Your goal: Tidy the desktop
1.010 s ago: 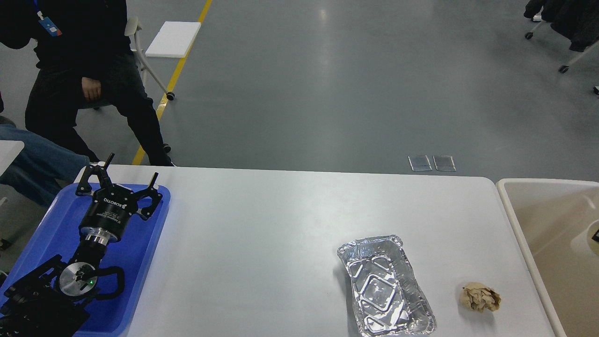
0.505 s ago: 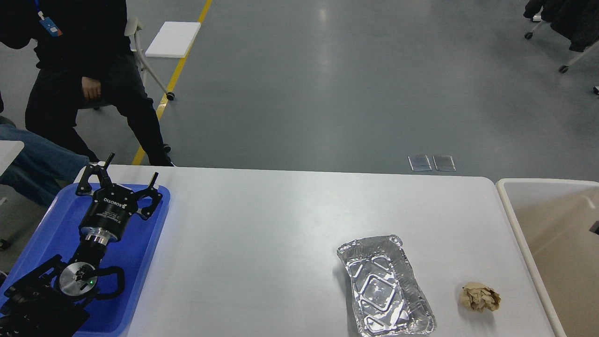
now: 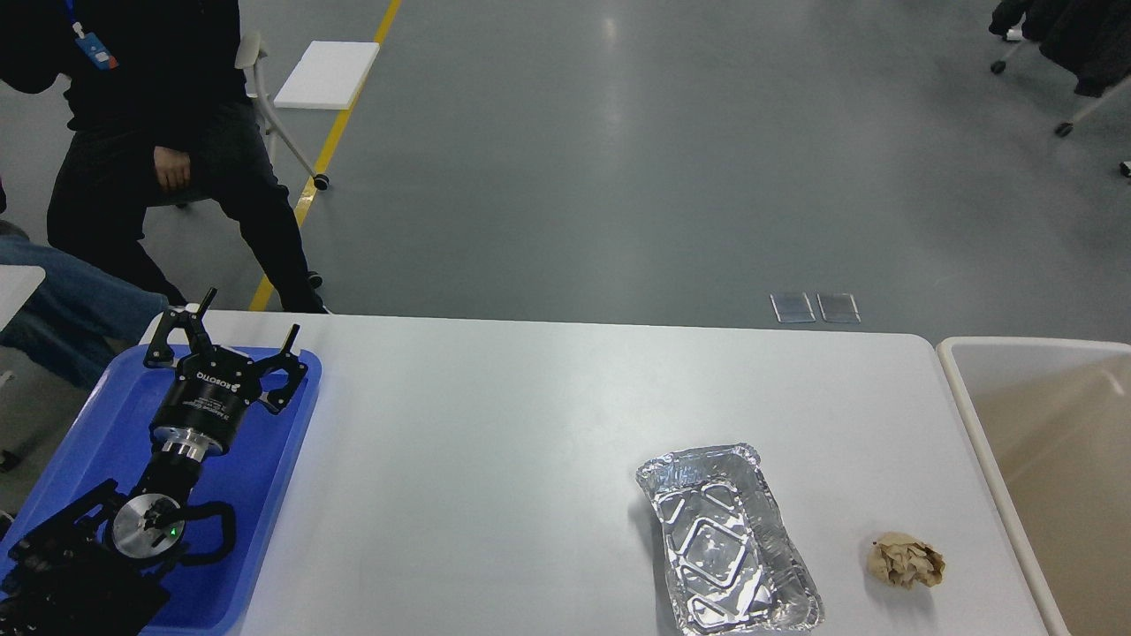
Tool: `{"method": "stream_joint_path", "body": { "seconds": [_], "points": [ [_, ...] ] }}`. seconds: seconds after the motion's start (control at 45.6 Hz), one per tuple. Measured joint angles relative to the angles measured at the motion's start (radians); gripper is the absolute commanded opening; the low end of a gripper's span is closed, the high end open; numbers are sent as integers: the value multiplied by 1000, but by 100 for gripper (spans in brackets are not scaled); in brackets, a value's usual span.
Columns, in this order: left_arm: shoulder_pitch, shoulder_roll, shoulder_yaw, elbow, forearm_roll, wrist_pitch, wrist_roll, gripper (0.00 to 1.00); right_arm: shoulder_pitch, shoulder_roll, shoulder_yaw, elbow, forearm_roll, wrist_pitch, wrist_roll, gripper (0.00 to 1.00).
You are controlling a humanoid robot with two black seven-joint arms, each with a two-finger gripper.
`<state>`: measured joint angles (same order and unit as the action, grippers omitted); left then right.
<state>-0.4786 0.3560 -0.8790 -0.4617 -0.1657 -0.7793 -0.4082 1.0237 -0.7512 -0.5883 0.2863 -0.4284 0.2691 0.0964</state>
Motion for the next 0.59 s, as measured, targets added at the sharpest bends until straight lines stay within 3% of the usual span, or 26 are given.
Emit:
{"method": "stream_joint_path", "body": {
  "seconds": [0.285,0.593],
  "points": [
    [0,-1,0,0,0,0,0,99,262,-91,-121,214,-45,113,-2,99],
    [0,-1,0,0,0,0,0,99,473,-93,-235,440,-55,138,-3,99]
  ]
}}
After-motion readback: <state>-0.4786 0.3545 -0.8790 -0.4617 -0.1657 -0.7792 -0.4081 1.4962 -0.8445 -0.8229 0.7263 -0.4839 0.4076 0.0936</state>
